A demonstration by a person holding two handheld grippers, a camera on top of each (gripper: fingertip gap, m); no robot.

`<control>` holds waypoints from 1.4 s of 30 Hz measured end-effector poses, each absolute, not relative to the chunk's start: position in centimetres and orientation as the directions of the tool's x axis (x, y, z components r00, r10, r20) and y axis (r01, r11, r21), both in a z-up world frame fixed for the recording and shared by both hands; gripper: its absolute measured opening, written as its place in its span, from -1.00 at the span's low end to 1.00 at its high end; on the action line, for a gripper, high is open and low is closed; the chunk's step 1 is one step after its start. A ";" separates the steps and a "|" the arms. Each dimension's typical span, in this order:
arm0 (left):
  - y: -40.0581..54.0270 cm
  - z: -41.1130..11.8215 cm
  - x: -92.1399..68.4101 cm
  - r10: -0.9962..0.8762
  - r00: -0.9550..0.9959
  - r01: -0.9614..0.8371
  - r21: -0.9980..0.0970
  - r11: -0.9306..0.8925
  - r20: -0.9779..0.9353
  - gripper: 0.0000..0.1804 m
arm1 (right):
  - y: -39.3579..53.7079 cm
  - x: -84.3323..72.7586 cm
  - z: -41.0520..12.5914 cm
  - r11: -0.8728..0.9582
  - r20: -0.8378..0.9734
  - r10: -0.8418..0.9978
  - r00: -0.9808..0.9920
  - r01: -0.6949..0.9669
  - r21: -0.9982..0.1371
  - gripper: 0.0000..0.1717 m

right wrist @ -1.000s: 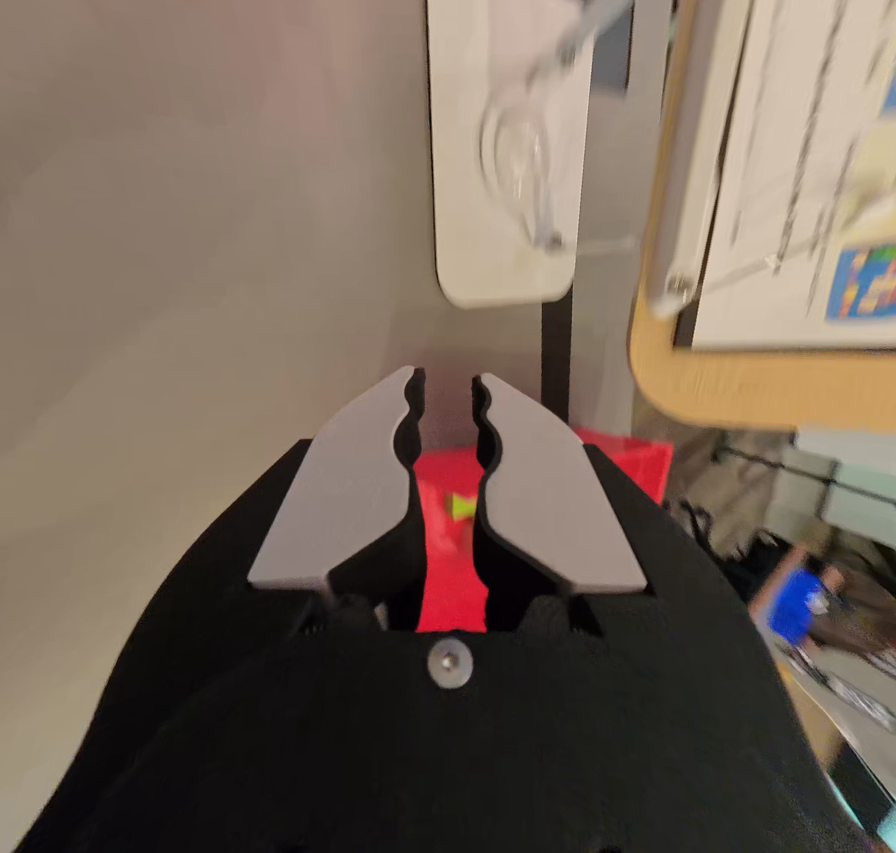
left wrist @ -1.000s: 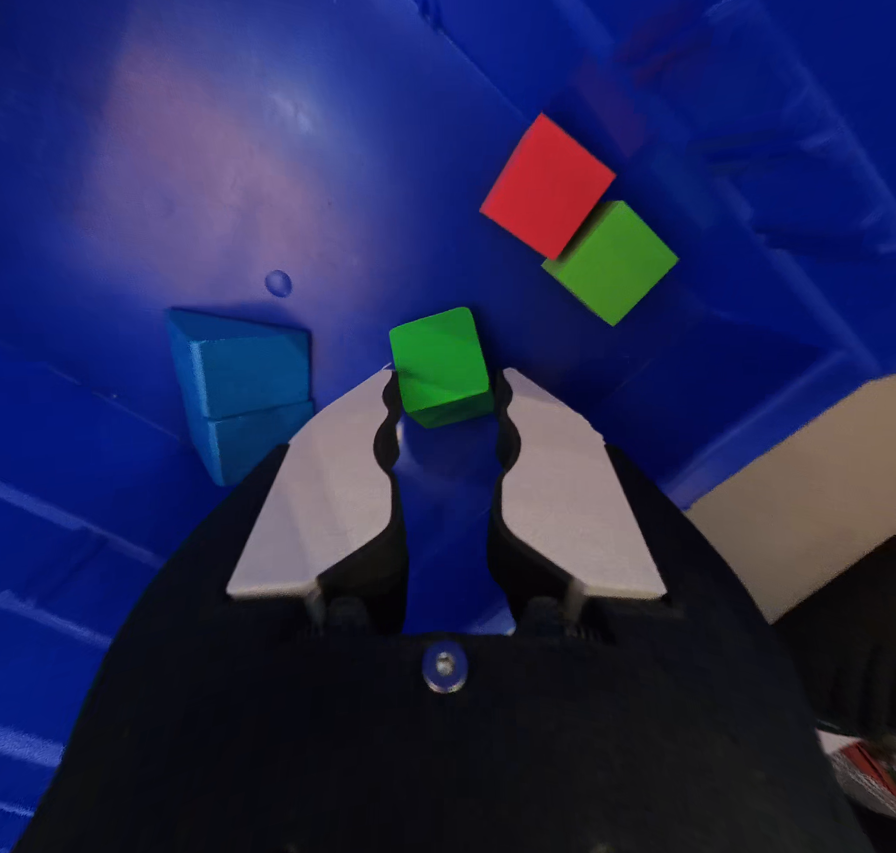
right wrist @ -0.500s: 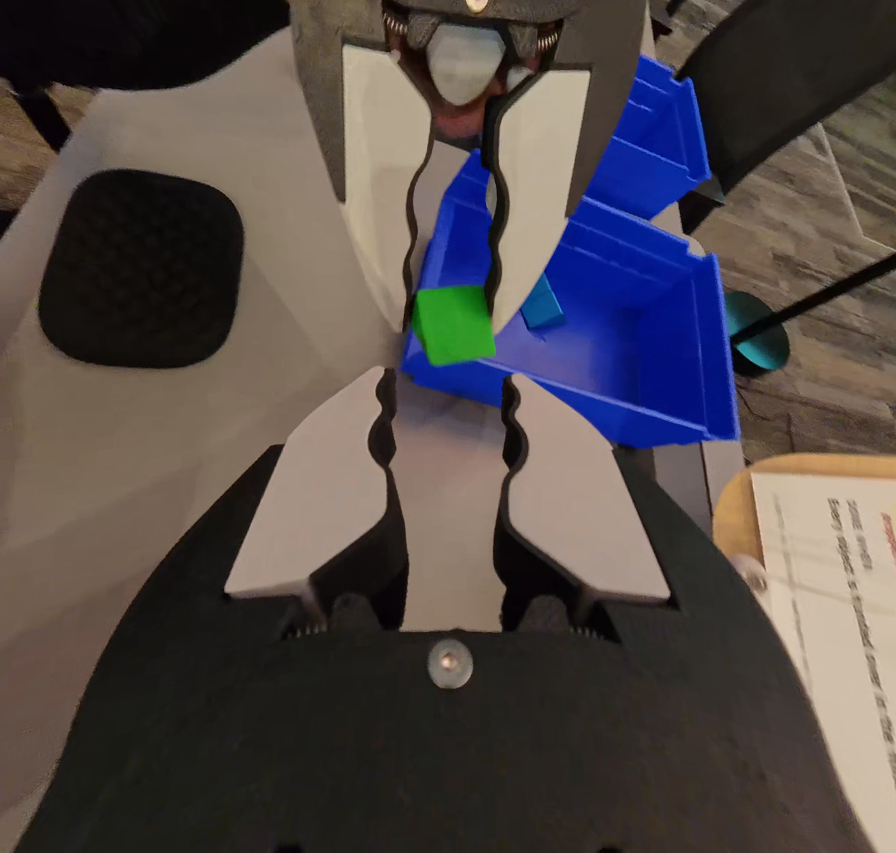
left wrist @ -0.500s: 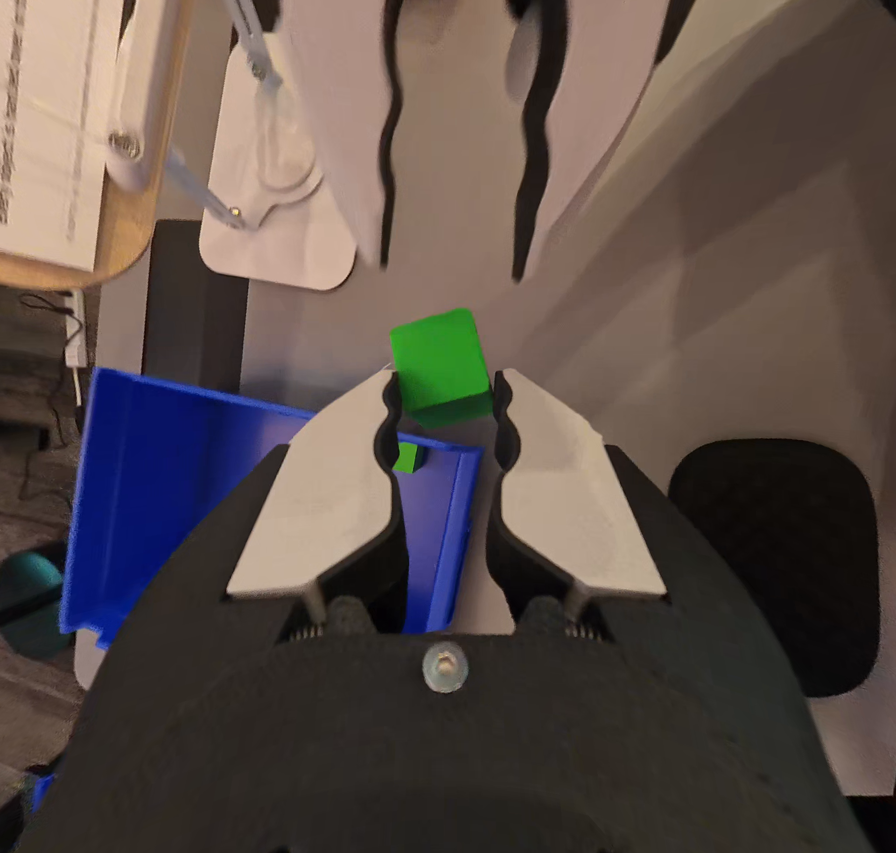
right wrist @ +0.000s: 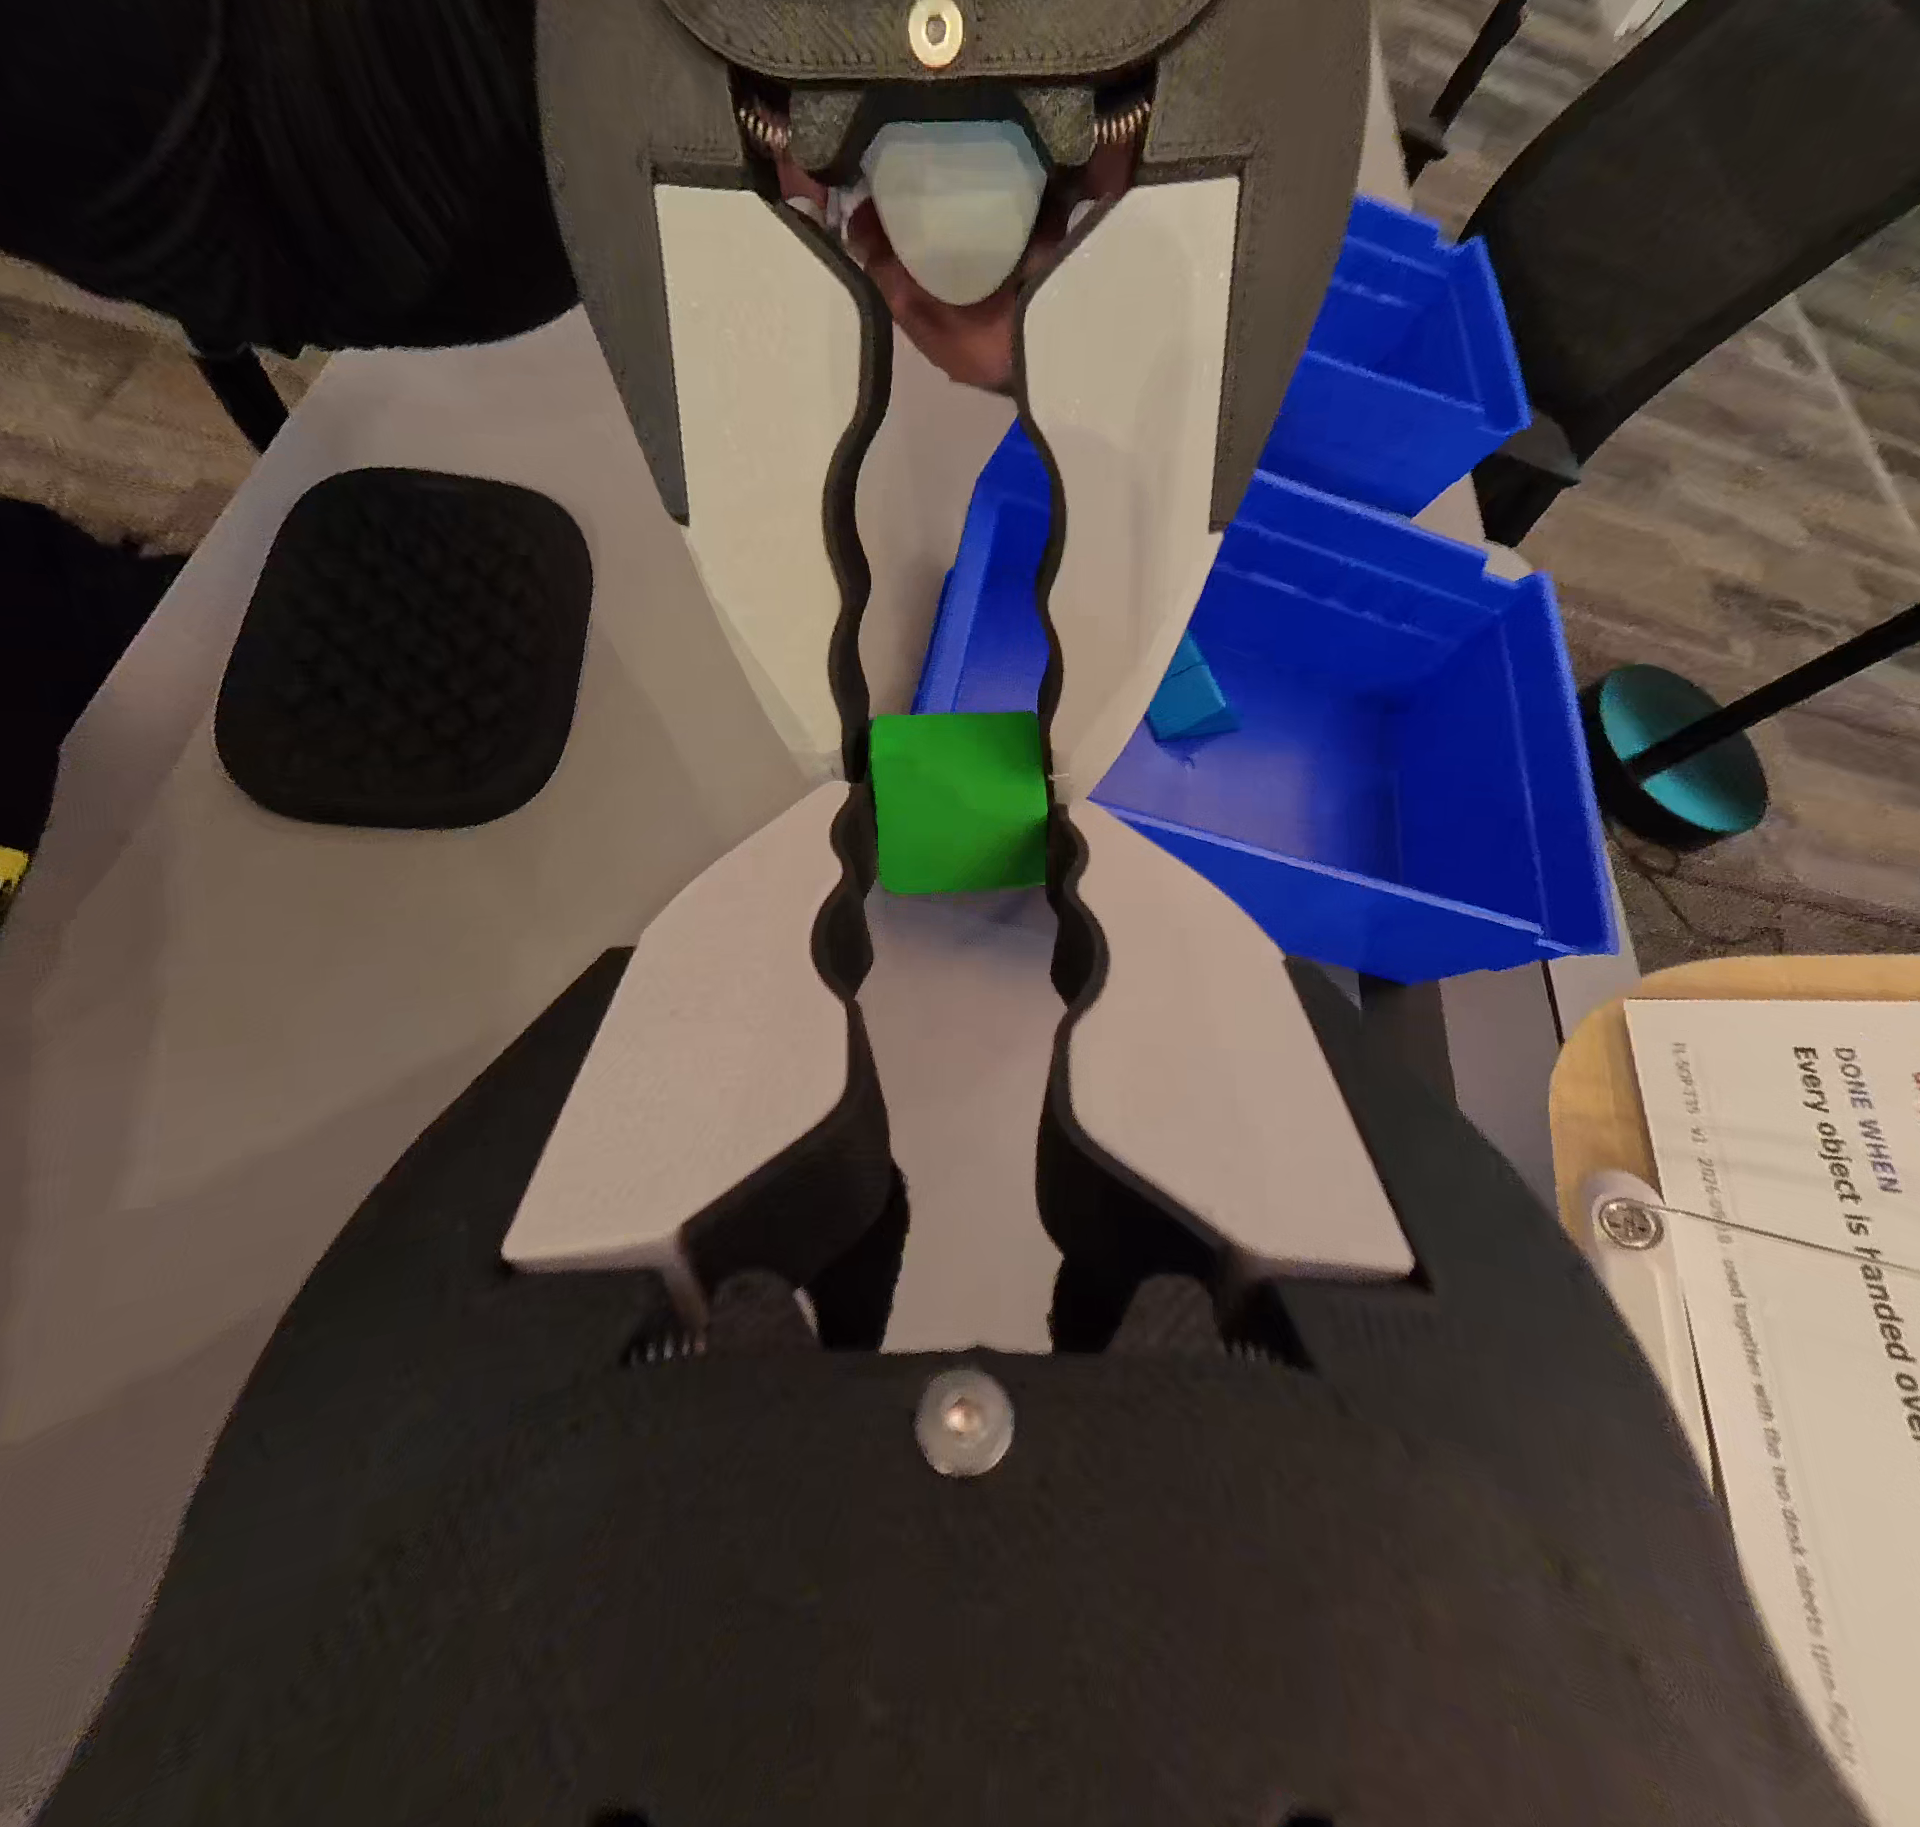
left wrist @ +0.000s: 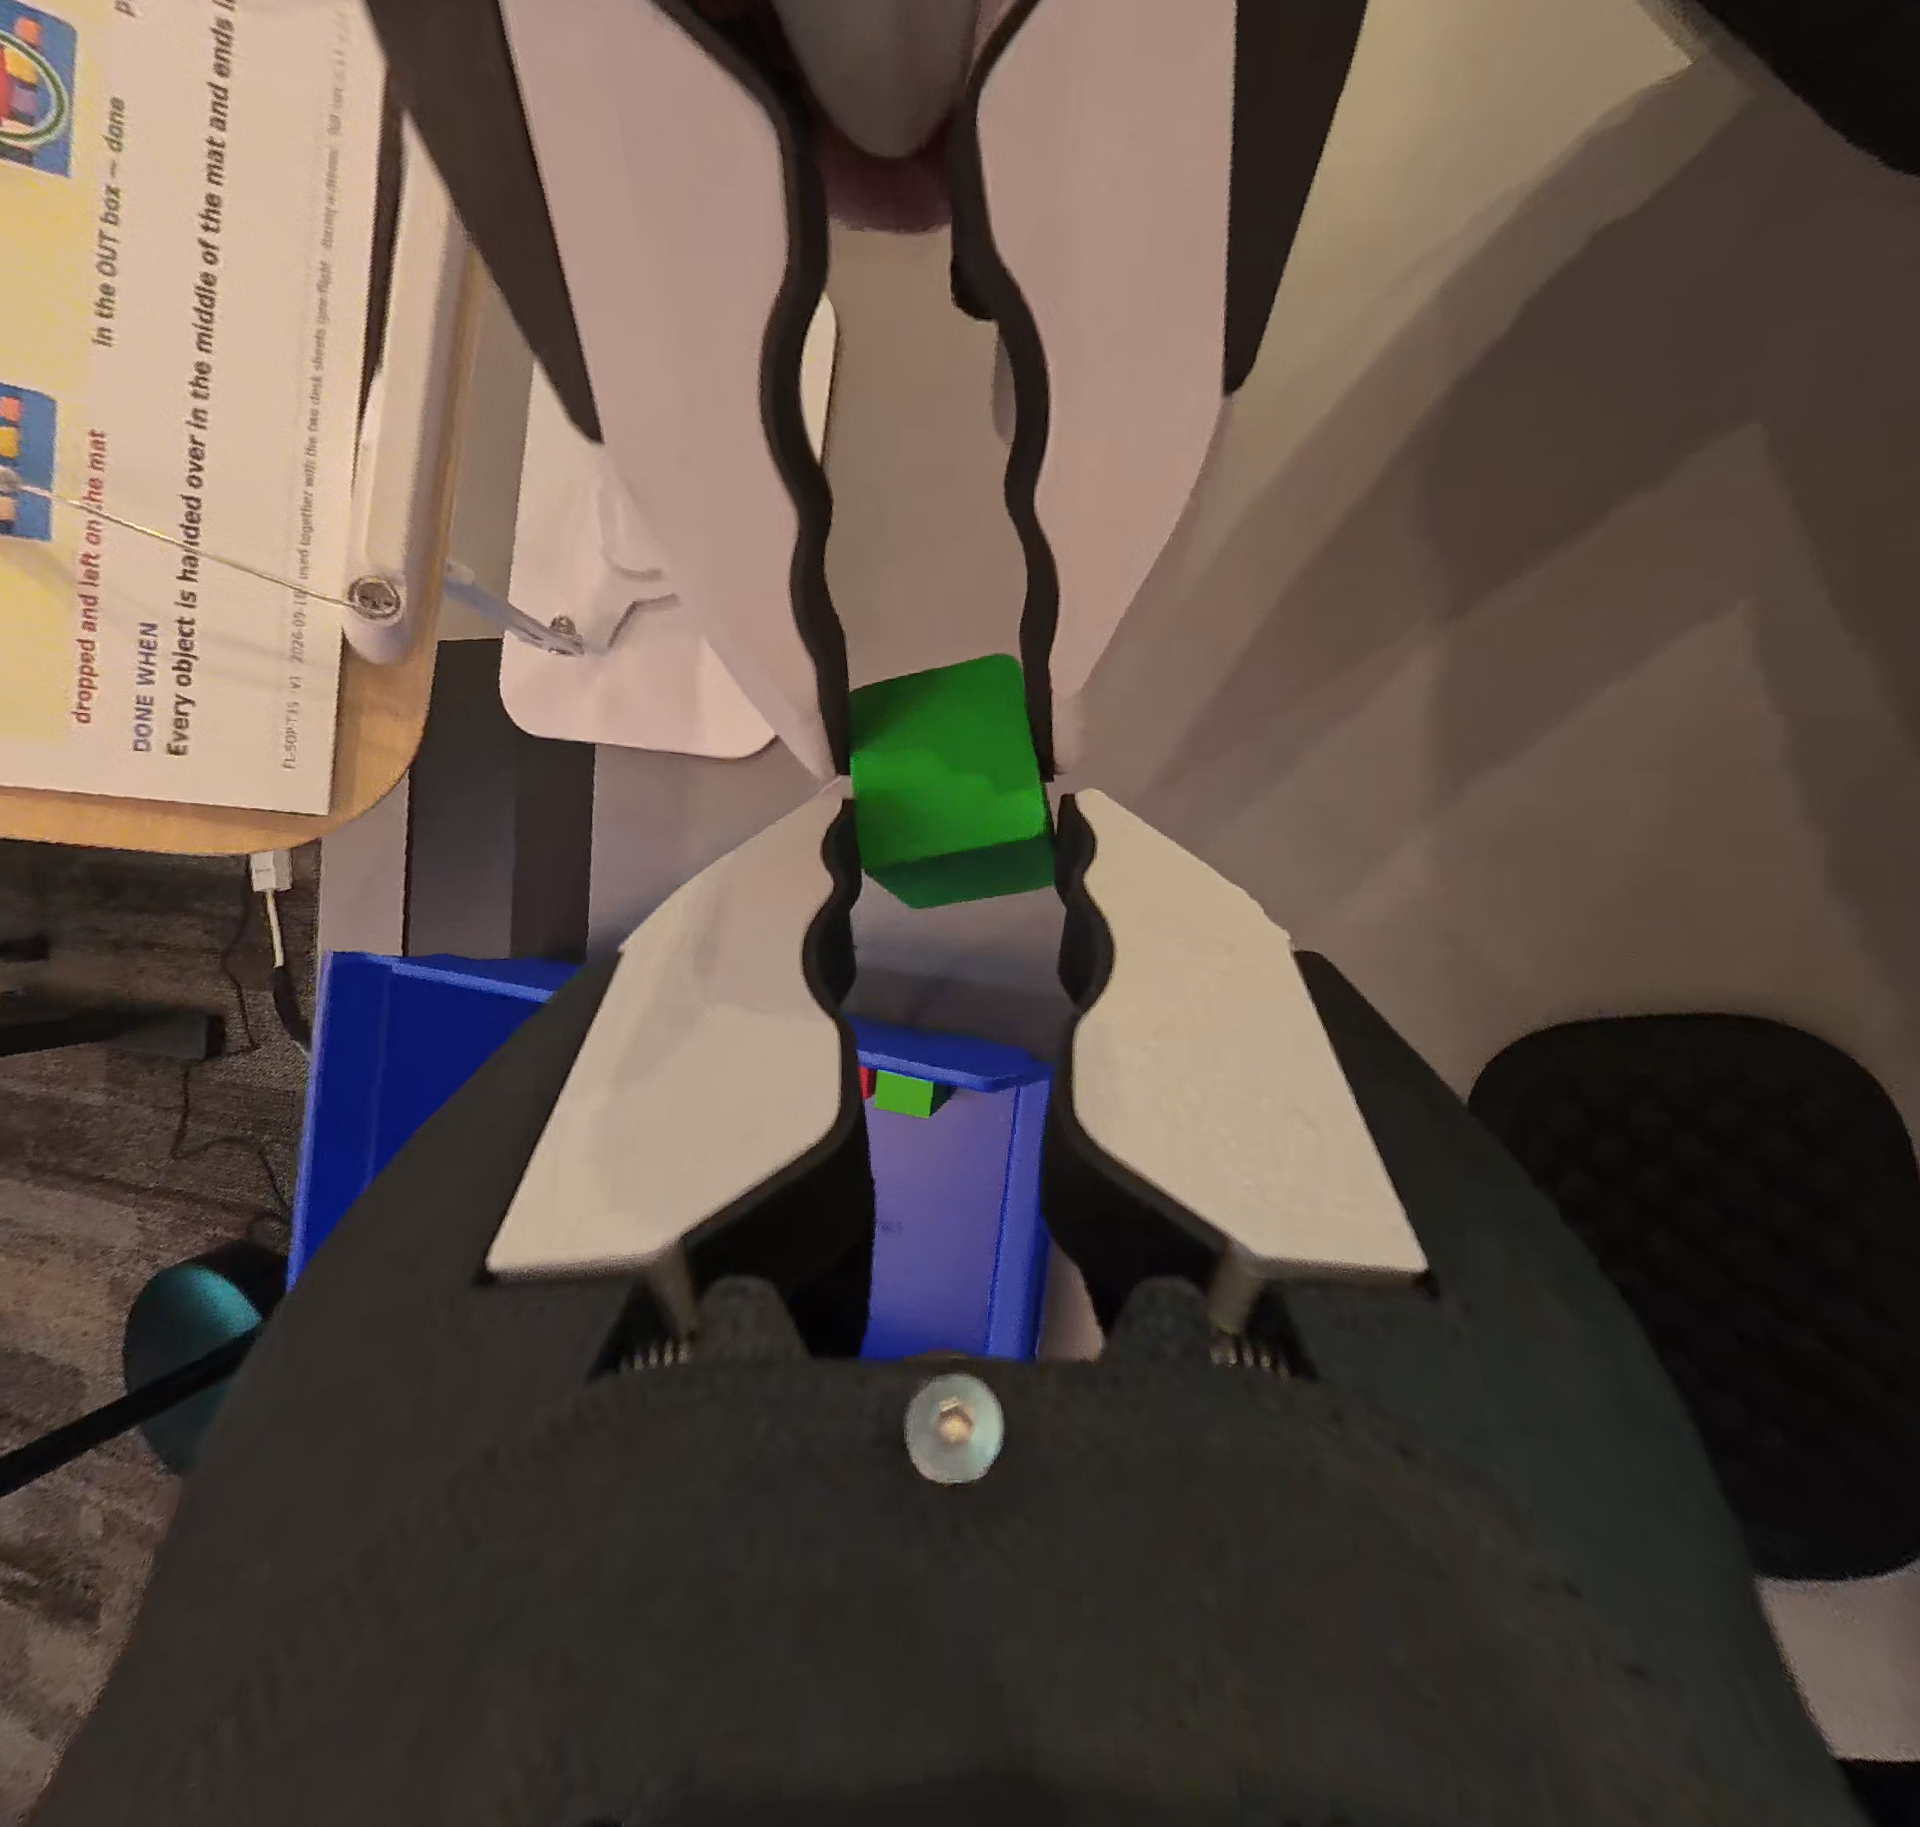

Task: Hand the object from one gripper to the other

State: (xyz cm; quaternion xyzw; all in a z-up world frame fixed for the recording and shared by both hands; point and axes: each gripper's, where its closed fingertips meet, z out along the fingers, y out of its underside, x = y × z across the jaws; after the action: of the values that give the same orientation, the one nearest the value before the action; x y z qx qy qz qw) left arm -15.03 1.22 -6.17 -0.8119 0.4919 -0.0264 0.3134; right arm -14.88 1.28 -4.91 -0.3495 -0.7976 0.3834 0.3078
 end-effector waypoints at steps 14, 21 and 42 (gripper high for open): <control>2.9 -5.2 -13.7 -0.790 0.549 -0.732 -0.614 -0.296 -0.273 -0.62 | 3.0 -12.9 -4.0 0.414 0.242 0.836 -0.492 0.277 -0.867 -0.62; 3.5 -6.1 -12.7 -0.809 0.506 -0.797 -0.520 -0.306 -0.299 -0.63 | 3.5 -12.3 -4.9 0.516 0.294 0.819 -0.493 0.408 -0.753 -0.65; 3.7 -9.7 -15.5 -0.742 0.631 -0.690 -0.601 -0.403 -0.227 -0.77 | 34.7 15.1 -11.0 -0.317 0.057 0.890 0.452 0.704 -0.635 -0.66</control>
State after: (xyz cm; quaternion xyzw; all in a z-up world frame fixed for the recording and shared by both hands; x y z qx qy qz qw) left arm -15.51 3.66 -9.72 -0.8368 0.4278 -0.0379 0.3396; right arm 15.13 34.66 -11.03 -0.7968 -0.5002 0.1536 0.3022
